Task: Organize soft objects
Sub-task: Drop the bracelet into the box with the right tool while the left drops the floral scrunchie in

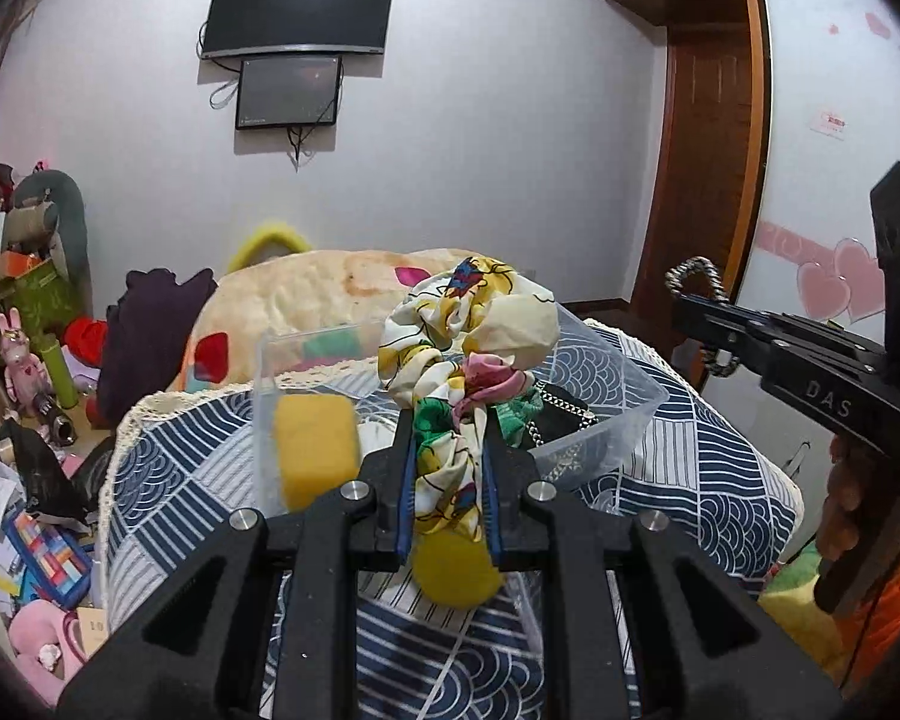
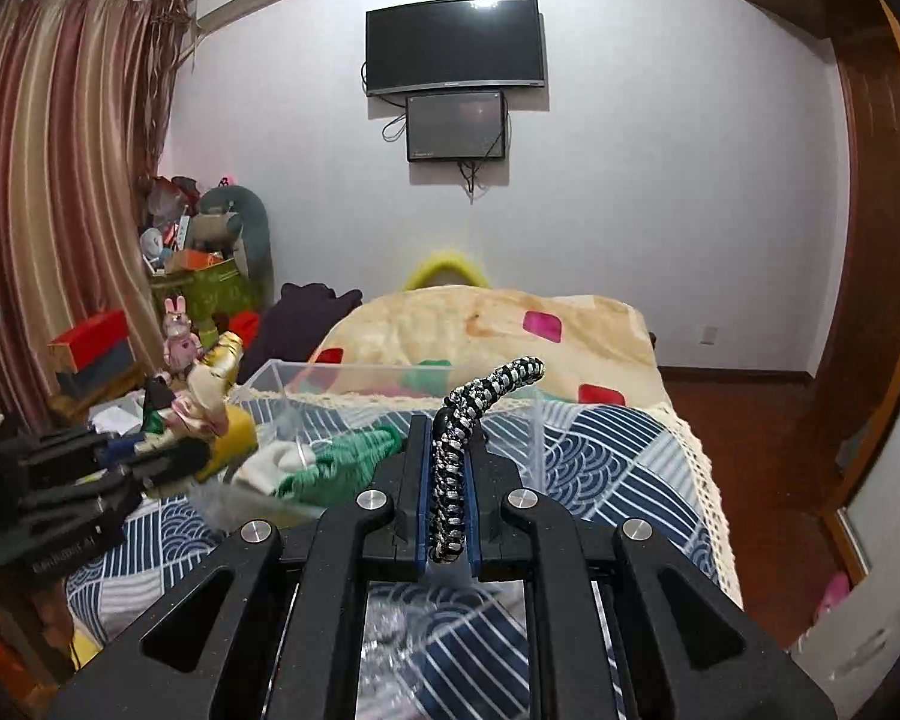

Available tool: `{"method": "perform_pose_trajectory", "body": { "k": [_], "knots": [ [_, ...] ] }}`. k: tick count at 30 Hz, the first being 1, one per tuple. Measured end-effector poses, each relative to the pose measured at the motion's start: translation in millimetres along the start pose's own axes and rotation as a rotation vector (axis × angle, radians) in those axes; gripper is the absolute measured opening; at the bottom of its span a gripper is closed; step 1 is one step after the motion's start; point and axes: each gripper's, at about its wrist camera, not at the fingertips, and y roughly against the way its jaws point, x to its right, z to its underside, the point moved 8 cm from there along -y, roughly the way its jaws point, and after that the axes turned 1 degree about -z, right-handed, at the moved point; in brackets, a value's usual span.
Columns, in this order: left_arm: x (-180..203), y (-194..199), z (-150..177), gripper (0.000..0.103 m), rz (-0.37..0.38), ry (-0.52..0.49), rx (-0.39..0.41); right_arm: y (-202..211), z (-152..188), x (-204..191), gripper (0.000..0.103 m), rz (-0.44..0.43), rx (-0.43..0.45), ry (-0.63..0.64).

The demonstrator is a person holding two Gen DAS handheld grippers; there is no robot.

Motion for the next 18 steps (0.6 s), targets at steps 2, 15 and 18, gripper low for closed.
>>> {"method": "perform_pose_trajectory", "body": {
  "k": [2,15,18],
  "knots": [
    [0,-9,0,0.018,-0.002,0.001,-0.014,-7,0,-3,0.008,0.002,-0.008,0.004],
    [-7,-56,8,0.018,-0.039,0.005,-0.100,-65,23,-9,0.008,0.008,-0.147,0.016],
    [-8,-60,9,0.018,-0.038,0.024,-0.101,-75,28,-7,0.008,-0.002,-0.178,-0.003]
  ]
}}
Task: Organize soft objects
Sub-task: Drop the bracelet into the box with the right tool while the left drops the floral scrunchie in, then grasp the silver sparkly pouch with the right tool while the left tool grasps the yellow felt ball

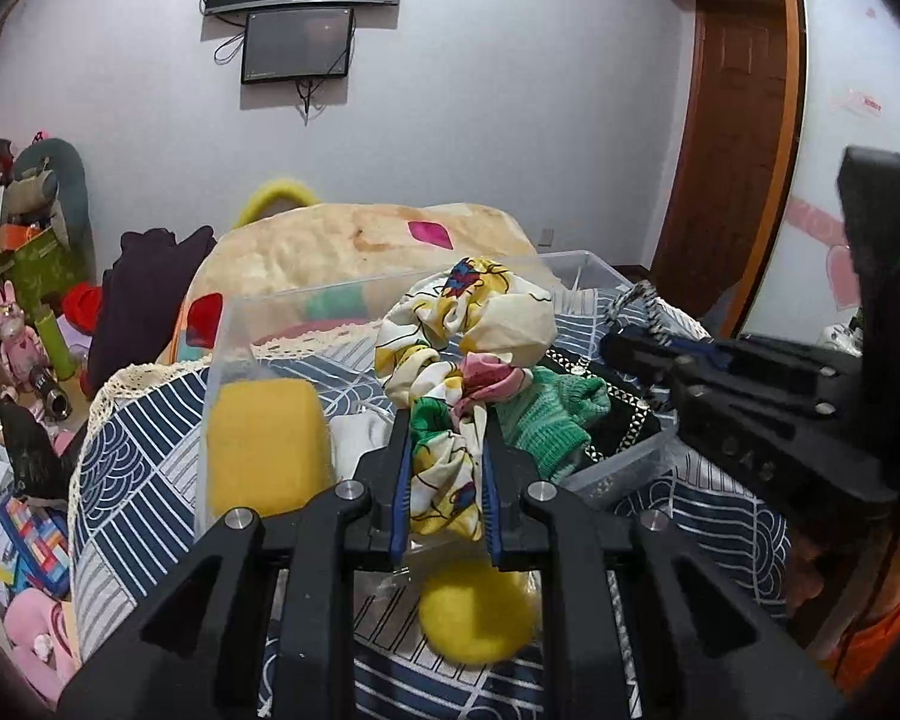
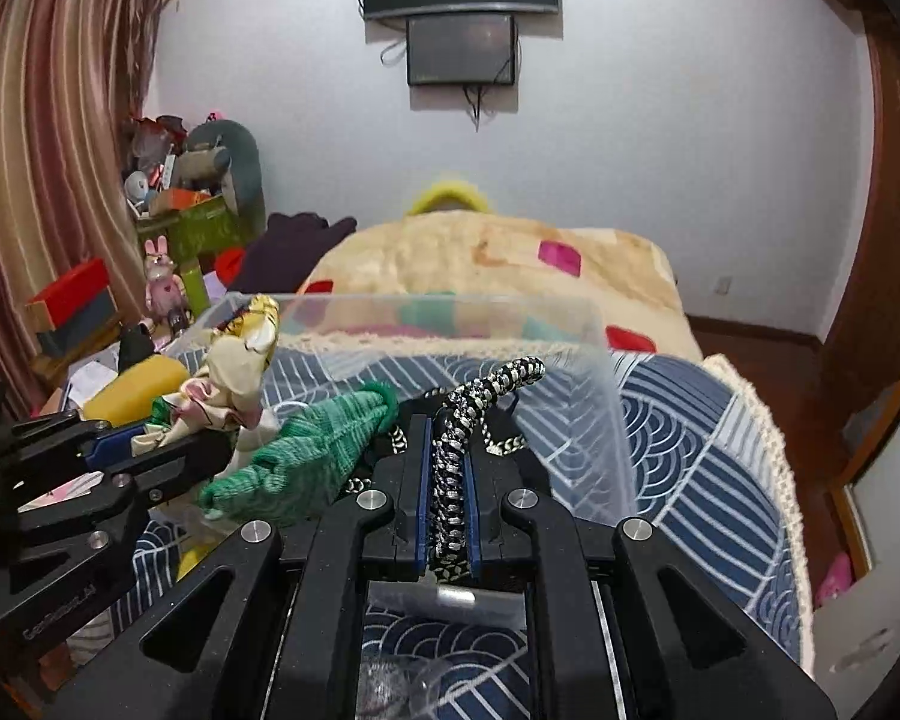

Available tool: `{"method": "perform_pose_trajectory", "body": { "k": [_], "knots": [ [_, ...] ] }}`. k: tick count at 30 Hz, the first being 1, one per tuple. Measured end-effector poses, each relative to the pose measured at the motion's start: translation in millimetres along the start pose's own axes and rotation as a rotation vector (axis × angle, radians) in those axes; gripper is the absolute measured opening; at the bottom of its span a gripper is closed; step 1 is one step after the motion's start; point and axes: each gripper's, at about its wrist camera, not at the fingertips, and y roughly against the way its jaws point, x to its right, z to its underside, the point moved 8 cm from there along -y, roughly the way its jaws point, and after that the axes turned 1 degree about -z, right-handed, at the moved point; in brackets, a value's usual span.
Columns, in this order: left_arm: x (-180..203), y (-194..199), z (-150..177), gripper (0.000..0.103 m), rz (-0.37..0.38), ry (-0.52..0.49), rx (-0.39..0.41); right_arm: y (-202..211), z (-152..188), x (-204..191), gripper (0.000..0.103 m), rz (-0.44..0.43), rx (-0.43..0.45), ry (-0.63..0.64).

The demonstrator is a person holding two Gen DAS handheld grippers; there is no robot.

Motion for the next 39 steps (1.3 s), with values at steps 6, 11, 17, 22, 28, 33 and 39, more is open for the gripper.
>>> {"method": "perform_pose_trajectory", "body": {
  "k": [6,11,17,22,28,33,39],
  "knots": [
    [1,-3,2,0.027,-0.009,-0.004,-0.011,-5,7,2,0.010,-0.015,-0.041,-0.001],
    [1,1,5,0.039,0.011,0.019,-0.018,-2,9,1,0.019,-0.009,-0.054,0.011],
    [2,12,7,0.045,0.034,0.025,-0.015,15,7,2,0.037,-0.003,-0.022,0.033],
    [6,28,5,0.054,0.051,0.007,0.017,28,3,1,0.044,-0.019,0.002,0.038],
    [7,52,1,0.055,0.061,0.000,0.058,48,2,-1,0.053,-0.053,0.042,0.021],
    [10,73,2,0.069,0.079,0.014,0.096,63,4,-6,0.068,-0.059,0.075,0.028],
    [9,83,21,0.085,0.074,0.029,0.081,65,20,-16,0.072,-0.084,0.060,0.041]
  ]
}}
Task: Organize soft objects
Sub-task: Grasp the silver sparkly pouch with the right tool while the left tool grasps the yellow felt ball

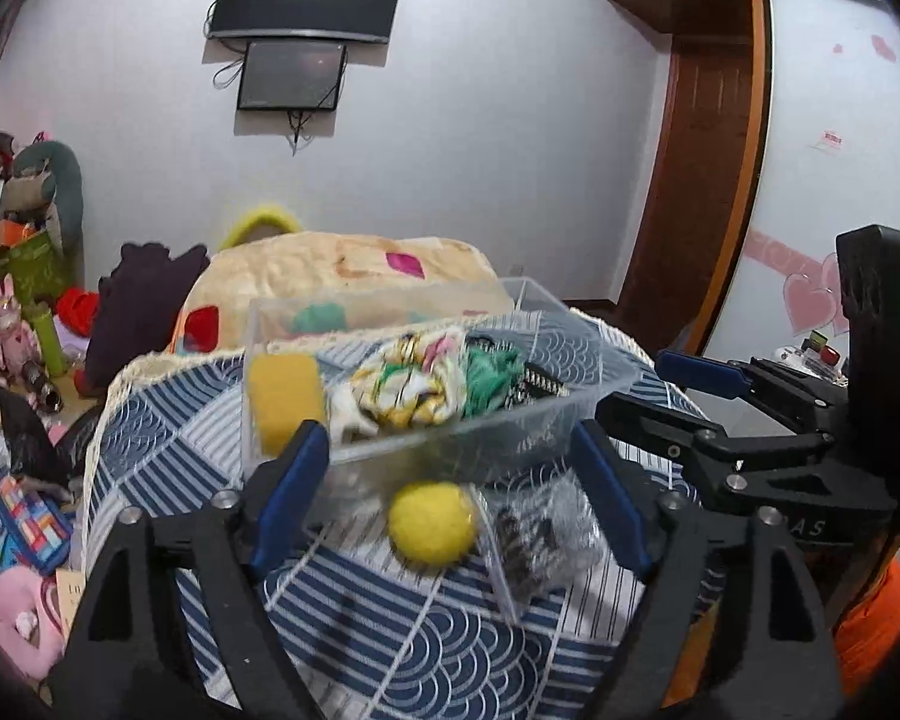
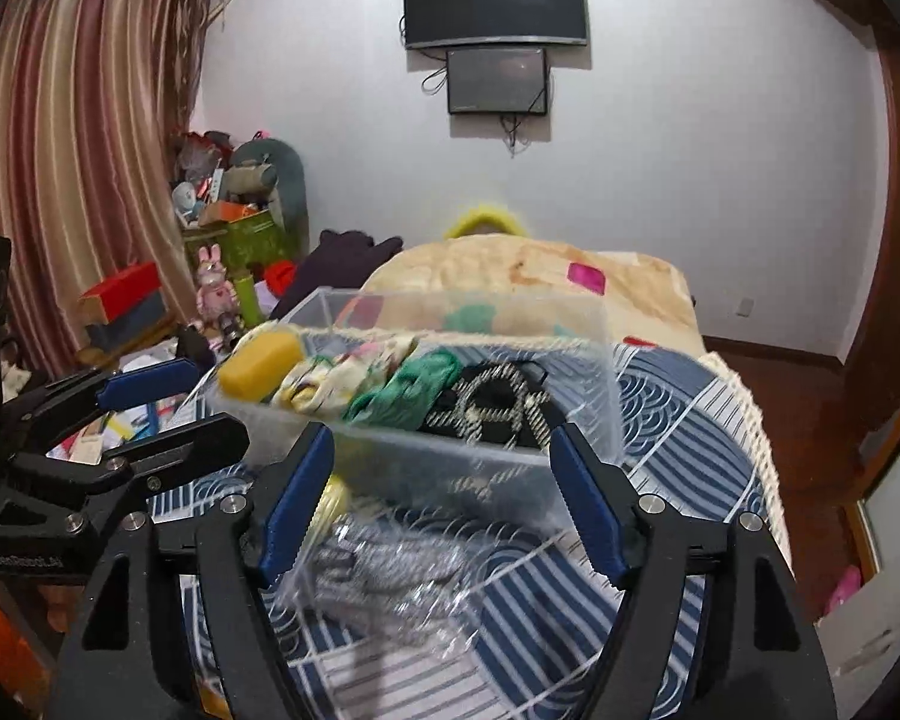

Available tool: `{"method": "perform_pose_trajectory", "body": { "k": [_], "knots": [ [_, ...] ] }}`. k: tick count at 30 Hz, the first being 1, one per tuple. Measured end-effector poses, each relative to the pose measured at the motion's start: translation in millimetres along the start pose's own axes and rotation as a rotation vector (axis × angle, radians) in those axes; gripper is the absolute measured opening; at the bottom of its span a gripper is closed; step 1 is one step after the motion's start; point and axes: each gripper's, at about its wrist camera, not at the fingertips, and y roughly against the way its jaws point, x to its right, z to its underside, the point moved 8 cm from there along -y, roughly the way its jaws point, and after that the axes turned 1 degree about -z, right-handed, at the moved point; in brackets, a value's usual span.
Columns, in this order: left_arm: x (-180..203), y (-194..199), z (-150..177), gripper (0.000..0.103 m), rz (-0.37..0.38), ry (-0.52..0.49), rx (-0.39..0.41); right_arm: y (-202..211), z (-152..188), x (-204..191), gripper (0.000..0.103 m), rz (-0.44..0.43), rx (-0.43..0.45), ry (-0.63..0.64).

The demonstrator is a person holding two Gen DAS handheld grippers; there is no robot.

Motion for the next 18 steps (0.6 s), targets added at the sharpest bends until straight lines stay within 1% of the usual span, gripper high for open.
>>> {"method": "perform_pose_trajectory", "body": {
  "k": [7,13,16,18],
  "knots": [
    [-7,-1,33,0.086,-0.051,-0.036,-0.057,-15,32,-12,0.072,-0.021,-0.074,0.006],
    [-24,-10,57,0.086,-0.057,0.018,-0.111,-29,57,-16,0.072,-0.029,-0.130,-0.028],
    [-30,-16,65,0.082,-0.053,0.043,-0.134,-39,67,-17,0.072,-0.039,-0.175,-0.042],
    [-32,-19,68,0.077,-0.046,0.053,-0.146,-44,73,-19,0.072,-0.047,-0.198,-0.041]
  ]
}}
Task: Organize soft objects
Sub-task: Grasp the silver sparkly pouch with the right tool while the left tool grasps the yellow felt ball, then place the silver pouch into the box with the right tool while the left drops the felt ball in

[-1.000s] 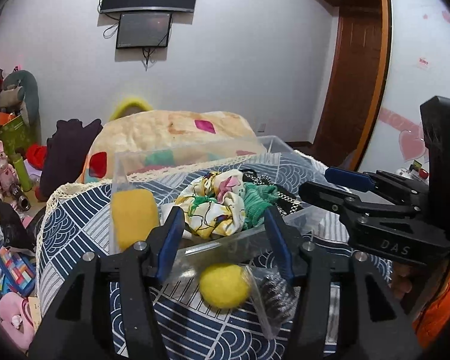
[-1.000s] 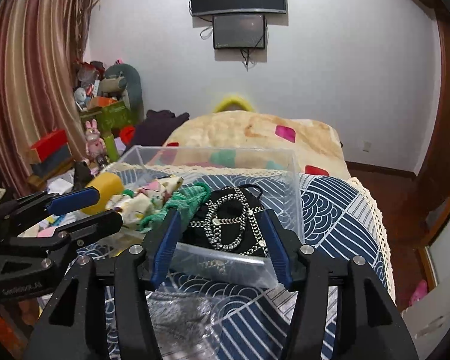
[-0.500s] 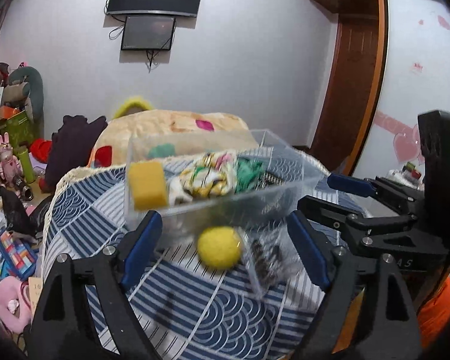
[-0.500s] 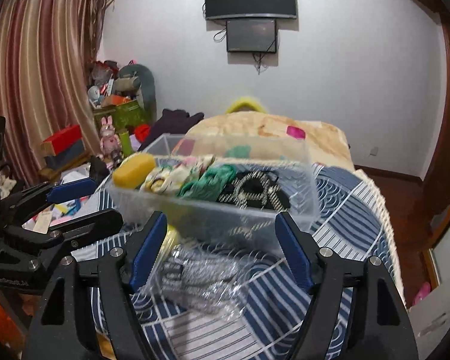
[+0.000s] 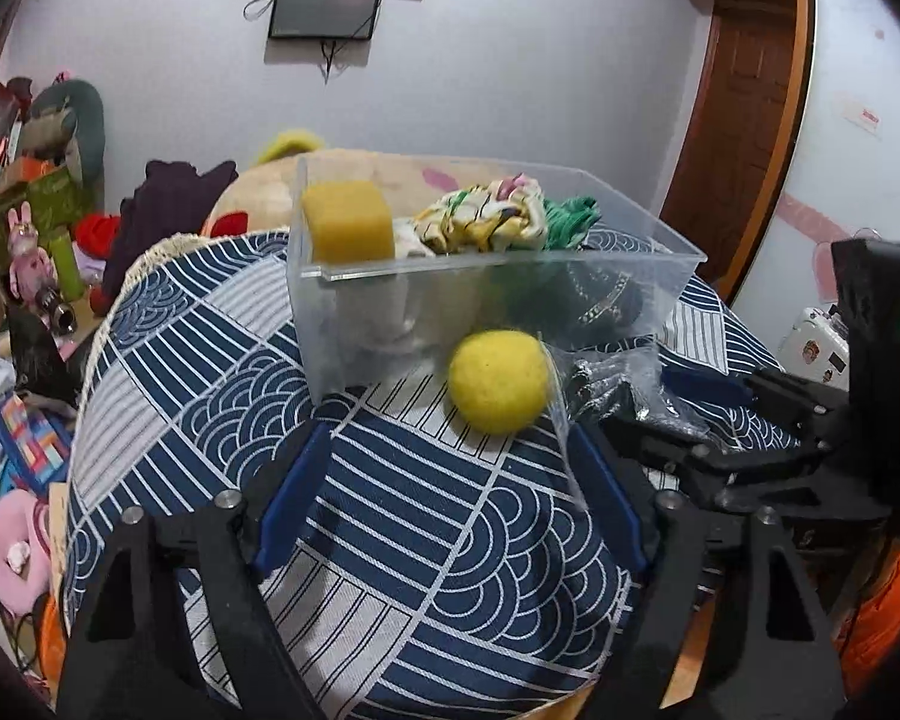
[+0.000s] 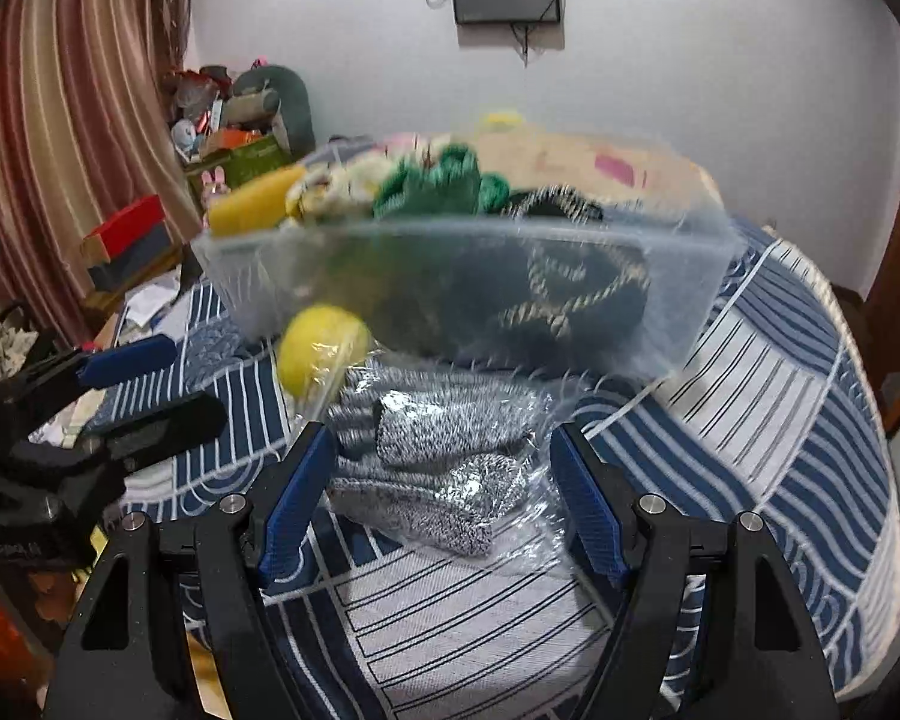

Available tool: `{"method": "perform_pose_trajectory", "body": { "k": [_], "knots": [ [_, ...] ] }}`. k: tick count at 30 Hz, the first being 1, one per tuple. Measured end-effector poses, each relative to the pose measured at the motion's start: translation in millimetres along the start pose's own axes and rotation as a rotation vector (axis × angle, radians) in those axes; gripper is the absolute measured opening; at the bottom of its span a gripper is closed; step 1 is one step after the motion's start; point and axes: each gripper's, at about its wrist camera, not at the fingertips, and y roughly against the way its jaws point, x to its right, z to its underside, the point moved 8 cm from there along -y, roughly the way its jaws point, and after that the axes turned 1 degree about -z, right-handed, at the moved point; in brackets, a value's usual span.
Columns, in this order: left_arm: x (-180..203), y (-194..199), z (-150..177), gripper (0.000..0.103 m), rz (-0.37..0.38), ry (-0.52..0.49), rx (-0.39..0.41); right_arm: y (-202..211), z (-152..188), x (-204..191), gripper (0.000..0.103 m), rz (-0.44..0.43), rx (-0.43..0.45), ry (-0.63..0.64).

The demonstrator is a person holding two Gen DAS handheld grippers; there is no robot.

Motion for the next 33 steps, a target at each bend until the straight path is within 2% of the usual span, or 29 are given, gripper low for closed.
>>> {"method": "perform_pose_trajectory", "body": {
  "k": [4,6,9,12,14,19,24,33],
  "knots": [
    [1,-10,3,0.070,0.018,0.011,-0.024,-2,2,0,0.072,-0.004,-0.002,-0.006],
    [5,-14,3,0.068,0.018,0.000,-0.030,-1,3,0,0.058,-0.006,0.000,-0.003],
    [11,-21,1,0.067,0.007,-0.023,-0.033,3,4,0,0.043,-0.005,0.010,0.006],
    [16,-26,-1,0.066,-0.004,-0.034,-0.027,9,4,-3,0.034,0.005,0.031,0.001],
    [18,-28,-3,0.064,-0.005,-0.039,-0.026,16,5,-7,0.031,0.030,0.051,0.025],
    [21,-37,-11,0.059,-0.002,-0.035,-0.028,23,1,0,0.028,0.040,0.069,0.016],
    [26,-52,-18,0.045,0.021,-0.021,-0.057,32,-2,21,0.028,0.060,0.088,-0.041],
    [34,-37,-15,0.043,0.017,-0.057,-0.006,59,-13,38,0.028,0.072,0.157,-0.091]
  ]
}}
